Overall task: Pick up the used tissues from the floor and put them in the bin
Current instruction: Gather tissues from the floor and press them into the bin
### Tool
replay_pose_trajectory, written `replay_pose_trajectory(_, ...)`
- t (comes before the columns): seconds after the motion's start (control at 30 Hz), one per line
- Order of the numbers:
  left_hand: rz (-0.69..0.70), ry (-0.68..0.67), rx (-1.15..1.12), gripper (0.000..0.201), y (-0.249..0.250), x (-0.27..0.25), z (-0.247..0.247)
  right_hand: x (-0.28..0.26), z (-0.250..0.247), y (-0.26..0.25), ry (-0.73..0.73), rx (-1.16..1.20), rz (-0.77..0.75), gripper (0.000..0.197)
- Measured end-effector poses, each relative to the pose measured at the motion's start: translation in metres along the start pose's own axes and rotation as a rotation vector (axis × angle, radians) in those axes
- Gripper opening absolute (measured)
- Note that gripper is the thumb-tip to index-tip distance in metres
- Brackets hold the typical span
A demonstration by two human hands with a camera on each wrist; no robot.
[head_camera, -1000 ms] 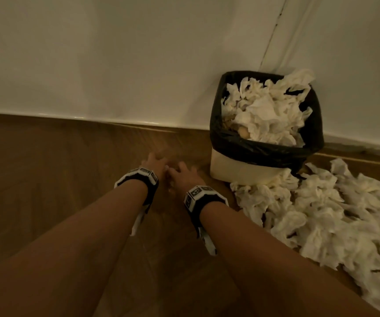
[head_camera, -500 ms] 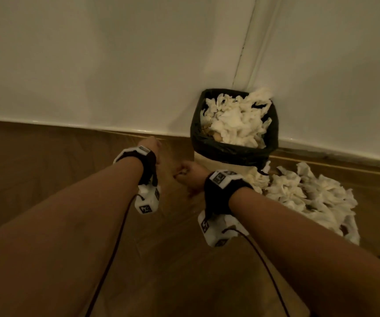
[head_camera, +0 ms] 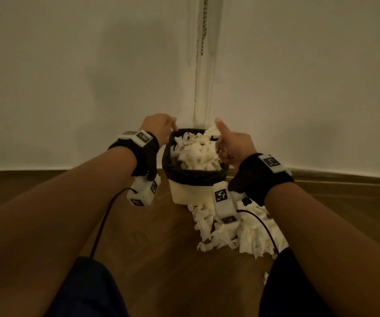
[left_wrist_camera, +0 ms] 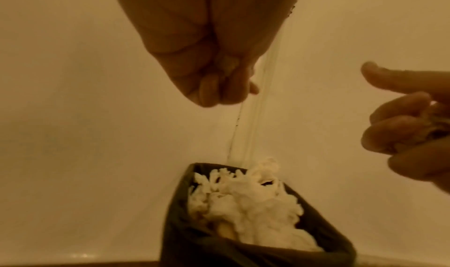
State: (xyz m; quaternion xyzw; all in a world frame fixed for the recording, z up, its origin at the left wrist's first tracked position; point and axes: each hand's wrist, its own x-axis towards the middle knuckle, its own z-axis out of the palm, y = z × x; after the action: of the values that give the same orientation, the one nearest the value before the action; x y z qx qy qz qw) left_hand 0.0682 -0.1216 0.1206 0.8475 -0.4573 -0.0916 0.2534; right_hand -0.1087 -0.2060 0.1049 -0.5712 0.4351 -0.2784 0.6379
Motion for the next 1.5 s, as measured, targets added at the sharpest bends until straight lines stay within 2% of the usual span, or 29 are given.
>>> replay_pose_trajectory(0.07,0.031,0.063,-0.019,0.041,0.012,-0.006,0.010,0.003,-0.006,-0.003,0.099,0.074,0.019,0.060)
replay_pose_trajectory(0.2,0.060,0.108,-0.037,0.059,0.036,-0.007,0.026,0.004,-0.008,-0.007,0.137,0.163,-0.020,0.043)
replay_pose_trajectory(0.3,0.024,0.128,-0.014,0.065,0.046,0.000,0.034,0.008,-0.003,-0.014,0.141,0.207,-0.087,0.034)
replay_pose_trajectory(0.43,-0.008,0.192,-0.066,0.066,0.050,0.005,0.045,0.019,0.002,-0.016,0.166,0.280,-0.144,0.035)
replay_pose_trajectory(0.5,0.030,0.189,-0.084,0.058,0.048,0.005,0.051,0.026,0.003,-0.009,0.192,0.176,-0.183,0.037)
replay_pose_trajectory(0.57,0.047,0.141,-0.138,0.035,0.046,0.007,0.060,0.035,0.001,-0.002,0.199,0.009,-0.211,0.034)
replay_pose_trajectory(0.6,0.011,0.110,-0.183,0.028,0.045,0.008,0.065,0.040,0.000,0.000,0.168,-0.049,-0.204,0.030)
replay_pose_trajectory(0.7,-0.102,0.104,-0.342,0.031,0.038,0.014,0.078,0.050,-0.004,0.008,0.037,-0.308,-0.138,0.018)
replay_pose_trajectory(0.77,-0.135,0.133,-0.365,0.040,0.028,0.016,0.082,0.052,-0.010,0.019,-0.011,-0.505,-0.124,0.027)
replay_pose_trajectory(0.83,-0.112,0.087,-0.282,0.040,0.018,0.016,0.081,0.050,-0.013,0.027,-0.055,-0.674,-0.179,0.031)
replay_pose_trajectory(0.9,-0.056,0.001,-0.110,0.037,0.010,0.017,0.080,0.048,-0.014,0.032,-0.083,-0.803,-0.248,0.027)
replay_pose_trajectory(1.0,0.028,-0.028,0.063,0.028,0.001,0.016,0.079,0.046,-0.013,0.037,-0.099,-0.972,-0.350,0.020)
replay_pose_trajectory(1.07,0.037,-0.054,0.170,0.021,-0.005,0.014,0.080,0.044,-0.008,0.040,-0.142,-1.090,-0.368,0.022)
replay_pose_trajectory(1.13,0.042,-0.143,0.336,0.010,-0.009,0.010,0.085,0.044,-0.002,0.044,-0.204,-1.238,-0.339,0.025)
replay_pose_trajectory(1.23,0.089,-0.238,0.522,0.027,-0.011,0.004,0.092,0.041,0.007,0.049,-0.233,-1.412,-0.302,0.027)
replay_pose_trajectory(1.3,0.118,-0.206,0.532,0.031,-0.008,0.001,0.089,0.039,0.007,0.050,-0.211,-1.470,-0.303,0.026)
replay_pose_trajectory(1.37,0.125,-0.082,0.455,0.029,-0.005,-0.003,0.081,0.036,0.004,0.048,-0.130,-1.478,-0.364,0.025)
replay_pose_trajectory(1.43,0.121,0.057,0.314,0.022,-0.006,-0.008,0.070,0.029,-0.001,0.046,0.038,-1.396,-0.479,0.024)
replay_pose_trajectory(1.5,0.099,0.070,0.212,0.027,-0.008,-0.015,0.064,0.018,-0.002,0.048,0.186,-1.224,-0.573,0.022)
